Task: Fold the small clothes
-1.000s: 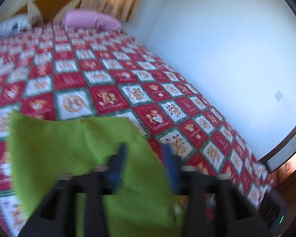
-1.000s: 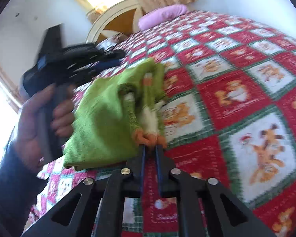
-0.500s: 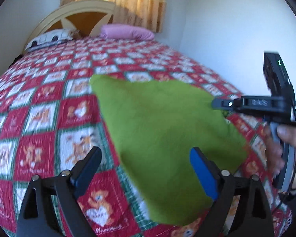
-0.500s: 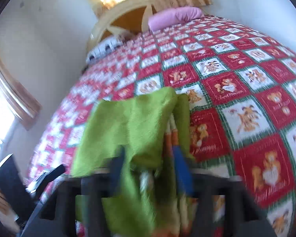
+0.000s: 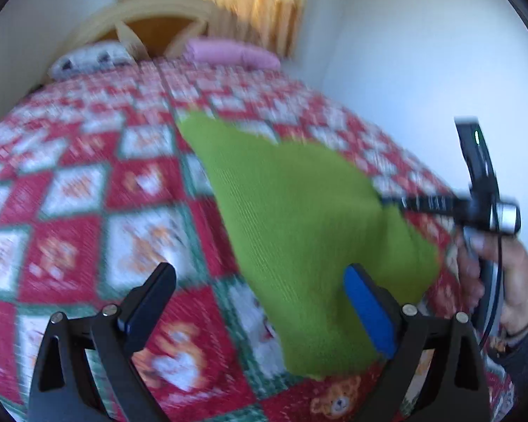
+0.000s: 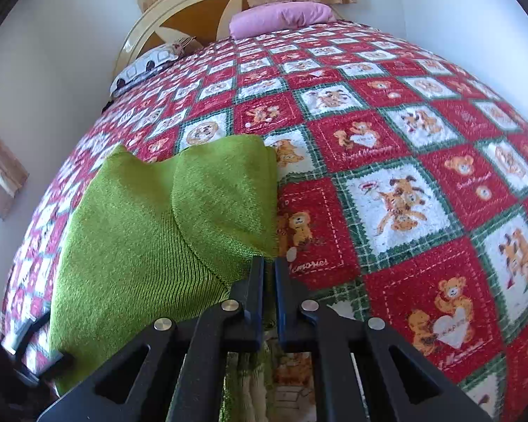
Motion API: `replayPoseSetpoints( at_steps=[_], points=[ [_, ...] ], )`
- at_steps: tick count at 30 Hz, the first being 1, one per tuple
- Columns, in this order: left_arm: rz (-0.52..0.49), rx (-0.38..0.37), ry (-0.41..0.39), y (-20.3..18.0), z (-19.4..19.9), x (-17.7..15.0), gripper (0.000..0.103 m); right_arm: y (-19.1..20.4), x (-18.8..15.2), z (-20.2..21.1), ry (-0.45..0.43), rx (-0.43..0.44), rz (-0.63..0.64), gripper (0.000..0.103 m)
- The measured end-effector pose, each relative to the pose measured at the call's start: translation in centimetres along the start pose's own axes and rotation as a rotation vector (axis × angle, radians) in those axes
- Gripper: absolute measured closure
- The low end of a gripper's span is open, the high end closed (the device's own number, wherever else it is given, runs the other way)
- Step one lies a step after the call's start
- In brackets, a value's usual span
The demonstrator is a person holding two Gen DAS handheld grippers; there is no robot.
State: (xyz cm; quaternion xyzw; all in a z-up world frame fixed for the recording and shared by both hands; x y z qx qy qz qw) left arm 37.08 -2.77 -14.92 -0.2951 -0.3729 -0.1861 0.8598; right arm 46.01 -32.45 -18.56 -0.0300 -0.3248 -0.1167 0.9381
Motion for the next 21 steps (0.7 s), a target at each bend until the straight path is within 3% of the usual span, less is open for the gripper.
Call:
replayPoseSetpoints(
  at_steps=[1,3,4,6,9,11,13,16,19,21],
  points=[
    [0.002,0.016,-0.030,0.2,0.6,0.6,0.002,0.3,0.2,0.5,-0.022,-0.025,0.015,0.091],
    [0.006,0.050,-0.051,0.9,0.7,1.7,0.000,0.6,0.8,2.4,-0.091,-0.086,0.039,0.056],
    [0.009,0.055,-0.042,1.0,0.3,1.8,0.000,1.0,1.3,3.7,-0.150,-0.082,0.036,0.051],
    [0.016,0.076,-0.019,1.4,-0.8,1.6,0.000,2.6,1.9,5.4,-0.208,-0.040,0.060,0.050],
    [0.017,0.084,0.033,1.4,-2.3,0.3,0.000,6.7,2.1,5.7,-0.203,0.068,0.172,0.050],
    [0.017,0.087,0.064,1.4,-3.0,-0.7,0.000,9.5,1.6,4.8,-0.180,0.124,0.266,0.050],
    [0.030,0.088,0.108,1.7,-3.7,-1.4,0.000,11.2,0.9,2.0,-0.092,0.089,0.333,0.050],
    [0.050,0.066,0.124,1.7,-4.3,-1.5,0.000,10.3,0.4,-2.0,-0.005,0.053,0.312,0.052],
    [0.055,0.049,0.123,1.7,-4.5,-1.7,0.000,8.7,1.0,-2.4,-0.016,0.110,0.235,0.054],
    [0.069,0.034,0.112,1.8,-4.1,-1.7,0.000,8.8,0.8,-2.0,-0.029,0.125,0.249,0.054]
  ],
)
Point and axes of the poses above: each gripper's, at about its wrist camera, not at the fingertips, and z roughly against the way its jaws point, y to its left, x to its top, the point moved 6 cm from there along -z, roughly the way its jaws point, and after that the axes turned 12 degrees about -x, right-handed, at the moved point
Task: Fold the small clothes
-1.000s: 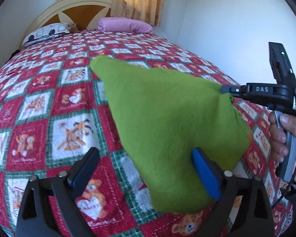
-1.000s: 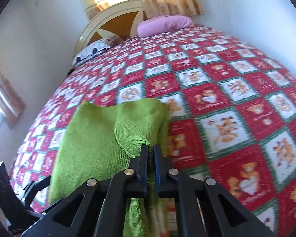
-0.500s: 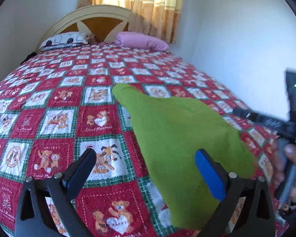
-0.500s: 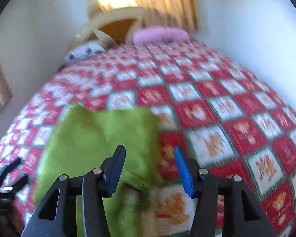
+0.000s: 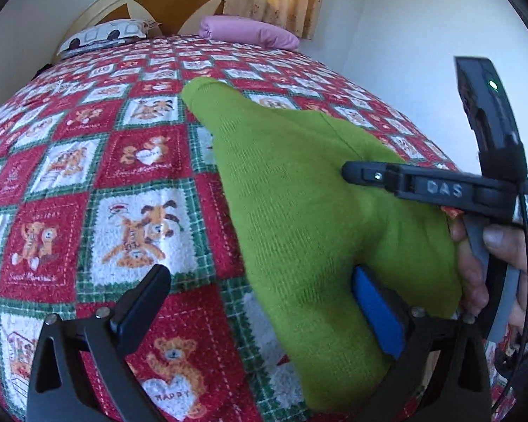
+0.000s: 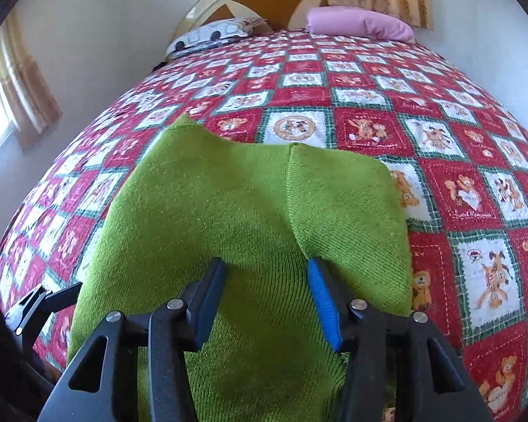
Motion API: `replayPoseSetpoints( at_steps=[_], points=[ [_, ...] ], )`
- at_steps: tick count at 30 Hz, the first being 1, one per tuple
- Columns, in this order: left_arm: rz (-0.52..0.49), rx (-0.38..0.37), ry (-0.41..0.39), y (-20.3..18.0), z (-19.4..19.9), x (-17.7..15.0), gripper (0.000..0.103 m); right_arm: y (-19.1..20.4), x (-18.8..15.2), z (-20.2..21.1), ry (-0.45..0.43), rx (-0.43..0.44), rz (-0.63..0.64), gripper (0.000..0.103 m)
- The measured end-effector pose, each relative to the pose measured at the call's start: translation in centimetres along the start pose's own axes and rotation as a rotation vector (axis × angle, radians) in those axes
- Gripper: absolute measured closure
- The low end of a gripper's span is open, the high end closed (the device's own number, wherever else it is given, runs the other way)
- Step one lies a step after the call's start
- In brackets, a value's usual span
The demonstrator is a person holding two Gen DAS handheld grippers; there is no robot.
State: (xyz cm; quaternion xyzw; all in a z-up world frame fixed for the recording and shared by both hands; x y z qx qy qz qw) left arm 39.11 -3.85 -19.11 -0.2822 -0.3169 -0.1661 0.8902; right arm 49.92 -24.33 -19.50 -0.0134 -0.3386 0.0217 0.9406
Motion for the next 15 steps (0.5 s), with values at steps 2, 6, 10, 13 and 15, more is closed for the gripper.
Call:
replayPoseSetpoints(
  at_steps=[2,6,10,13,15],
  points=[
    [0.013,-0.019,-0.052,0.1,1.1,0.4,0.000,-0.1,-0.1,1.0,-0.025,0.053,0.002,0.053],
    [0.065,-0.044,-0.097,0.9,1.6,1.0,0.000,-3.4,0.2,4.1,-0.102,0.077,-0.123,0.049],
    [0.070,-0.060,-0.074,0.6,0.4,1.5,0.000,-8.0,0.2,3.6,-0.087,0.028,-0.229,0.045],
    [0.066,-0.063,-0.061,0.4,-0.3,1.6,0.000,-10.2,0.1,2.5,-0.058,0.068,-0.311,0.045],
    [0.073,-0.074,-0.048,0.5,-0.6,1.3,0.000,-10.7,0.3,1.5,-0.037,0.119,-0.350,0.045]
  ],
)
Point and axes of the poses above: each gripper's, at about its wrist camera, not at the fingertips, and z roughly against the way its jaws point, y to its left, x to its top, the point moved 6 cm from there along -z, roughly the way its jaws point, and after that the axes turned 12 degrees about -x, right-handed, at the moved point
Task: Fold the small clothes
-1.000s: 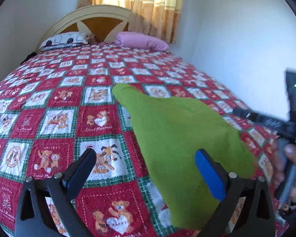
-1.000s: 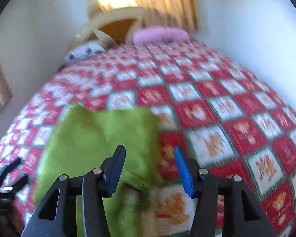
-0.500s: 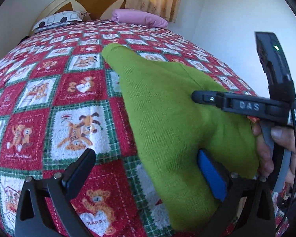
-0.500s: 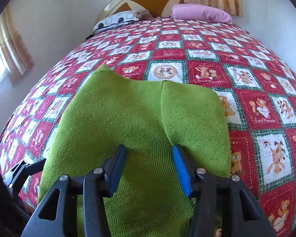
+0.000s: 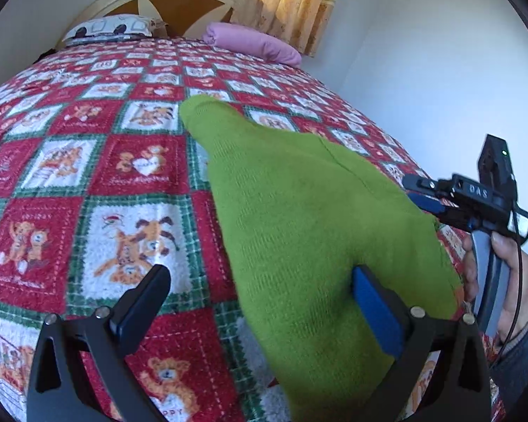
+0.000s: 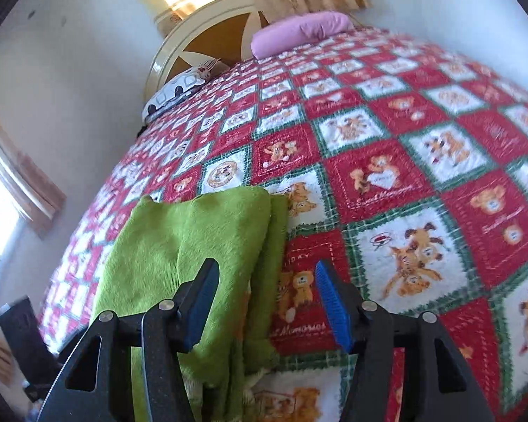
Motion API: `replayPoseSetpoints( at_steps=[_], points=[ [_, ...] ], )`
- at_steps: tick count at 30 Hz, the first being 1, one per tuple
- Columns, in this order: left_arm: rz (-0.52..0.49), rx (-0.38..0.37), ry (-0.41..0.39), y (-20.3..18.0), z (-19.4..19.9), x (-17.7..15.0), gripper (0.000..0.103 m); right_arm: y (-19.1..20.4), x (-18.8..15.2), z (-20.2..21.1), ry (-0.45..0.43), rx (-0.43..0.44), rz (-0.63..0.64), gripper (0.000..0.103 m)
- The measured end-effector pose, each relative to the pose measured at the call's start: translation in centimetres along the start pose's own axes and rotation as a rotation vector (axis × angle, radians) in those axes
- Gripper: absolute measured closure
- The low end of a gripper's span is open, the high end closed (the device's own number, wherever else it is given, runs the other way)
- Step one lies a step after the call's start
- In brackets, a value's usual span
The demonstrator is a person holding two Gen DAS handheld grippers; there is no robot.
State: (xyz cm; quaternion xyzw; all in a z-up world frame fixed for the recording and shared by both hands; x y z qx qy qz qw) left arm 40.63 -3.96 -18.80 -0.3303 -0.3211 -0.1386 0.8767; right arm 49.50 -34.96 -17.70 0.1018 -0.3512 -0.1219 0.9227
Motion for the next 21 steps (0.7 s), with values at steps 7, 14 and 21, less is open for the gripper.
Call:
replayPoseSetpoints(
  at_steps=[7,14,21],
  points=[
    [0.016,-0.032,0.034,0.1,-0.6,-0.8,0.000,1.4,0.4,-3.9,0.119,0.150,-0.050,0.045],
    [0.006,-0.038,0.052,-0.1,-1.0,-1.1,0.000,1.5,1.4,-6.3,0.149,0.170,-0.079,0.045],
    [-0.026,-0.010,0.068,-0.5,-1.4,-1.2,0.000,2.3,1.1,-7.1,0.160,0.269,-0.058,0.052]
  ],
)
Point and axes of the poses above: each gripper's, at about its wrist camera, not at the fingertips, and z roughly against the way its jaws point, y to its left, x to its top, the point moved 6 cm from there along -z, roughly the way its jaws point, and after that the axes turned 12 degrees about -x, right-handed, at the moved point
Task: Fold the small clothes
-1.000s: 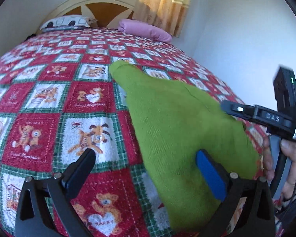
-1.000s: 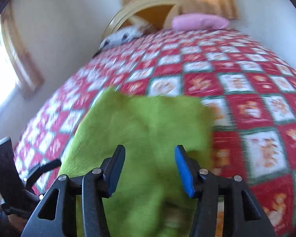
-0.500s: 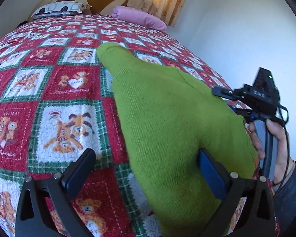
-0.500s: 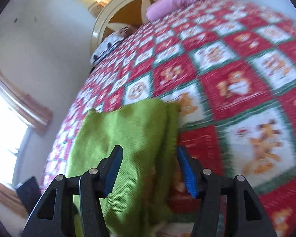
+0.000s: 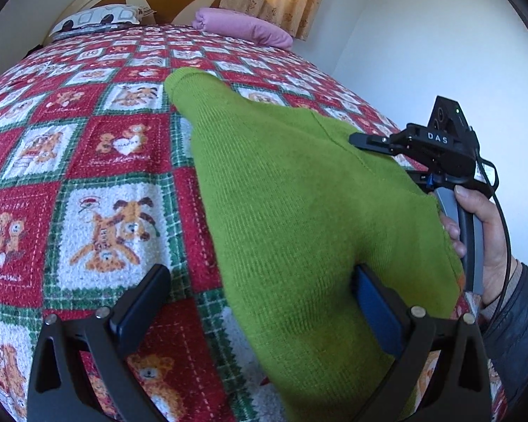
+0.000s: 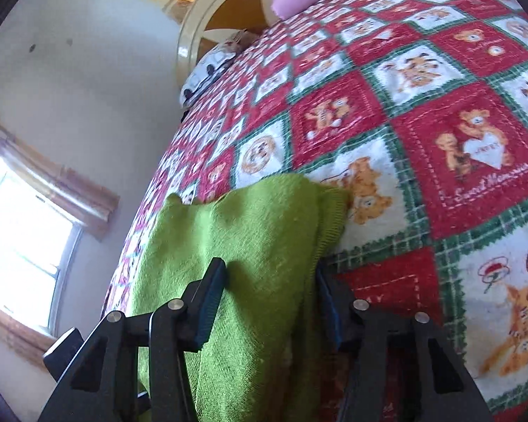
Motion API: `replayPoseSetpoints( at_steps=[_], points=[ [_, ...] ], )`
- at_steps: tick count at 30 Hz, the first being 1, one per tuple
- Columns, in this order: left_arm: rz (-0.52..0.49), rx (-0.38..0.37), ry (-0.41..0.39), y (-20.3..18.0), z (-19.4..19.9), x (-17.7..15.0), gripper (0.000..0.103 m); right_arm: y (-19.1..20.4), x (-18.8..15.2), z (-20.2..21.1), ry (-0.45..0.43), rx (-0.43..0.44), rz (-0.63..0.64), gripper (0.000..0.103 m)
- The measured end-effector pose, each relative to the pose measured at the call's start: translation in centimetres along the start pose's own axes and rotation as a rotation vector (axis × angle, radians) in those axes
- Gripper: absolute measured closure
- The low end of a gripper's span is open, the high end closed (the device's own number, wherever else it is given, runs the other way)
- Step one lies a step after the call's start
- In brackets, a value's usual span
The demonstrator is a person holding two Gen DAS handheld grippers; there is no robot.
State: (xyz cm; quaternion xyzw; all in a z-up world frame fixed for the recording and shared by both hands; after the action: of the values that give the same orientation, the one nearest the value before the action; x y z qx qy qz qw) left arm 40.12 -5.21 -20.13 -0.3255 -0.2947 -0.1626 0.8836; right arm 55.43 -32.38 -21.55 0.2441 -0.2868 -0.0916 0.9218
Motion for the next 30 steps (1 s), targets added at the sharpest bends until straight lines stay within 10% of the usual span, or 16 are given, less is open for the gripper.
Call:
replayPoseSetpoints(
  at_steps=[7,19,30],
  points=[
    [-0.009,0.001,0.012,0.0,-0.2,0.0,0.000,-0.1,-0.2,-0.2,0.019,0.022,-0.005,0.071],
    [-0.020,-0.015,0.027,-0.5,-0.6,0.0,0.005,0.0,-0.4,-0.6,0.003,-0.016,0.013,0.070],
    [-0.070,-0.026,0.015,-2.1,2.4,1.2,0.062,5.4,-0.5,3.7,-0.130,-0.111,0.130,0.079]
  ],
)
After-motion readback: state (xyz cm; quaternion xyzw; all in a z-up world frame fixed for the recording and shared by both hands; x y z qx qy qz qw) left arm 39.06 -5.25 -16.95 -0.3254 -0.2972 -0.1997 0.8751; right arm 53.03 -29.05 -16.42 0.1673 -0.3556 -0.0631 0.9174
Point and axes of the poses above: each gripper's, at about its wrist camera, not at the fingertips, and z roughly against the way its jaws point, y to its left, x to its top, the point moved 6 cm from there along -z, roughly the way its jaws point, and after that the axes turned 12 degrees about -x, right-handed, at the moved point
